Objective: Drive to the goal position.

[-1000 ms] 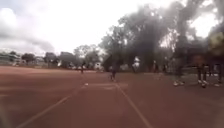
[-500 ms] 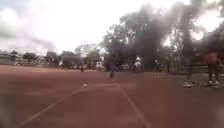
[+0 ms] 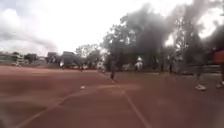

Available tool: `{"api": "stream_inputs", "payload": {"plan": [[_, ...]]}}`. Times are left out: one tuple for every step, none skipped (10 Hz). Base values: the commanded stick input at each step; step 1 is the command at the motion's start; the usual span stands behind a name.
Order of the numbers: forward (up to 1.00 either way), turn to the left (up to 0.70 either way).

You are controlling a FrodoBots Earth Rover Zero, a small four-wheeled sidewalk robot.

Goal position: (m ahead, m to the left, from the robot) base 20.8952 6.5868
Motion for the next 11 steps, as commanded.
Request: {"api": "stream_inputs", "payload": {"plan": [[0.85,0.0],[0.85,0.0],[0.85,0.0],[0.85,0.0],[0.85,0.0],[0.85,0.0],[0.85,0.0],[0.85,0.0],[0.85,0.0],[0.85,0.0],[0.85,0.0]]}}
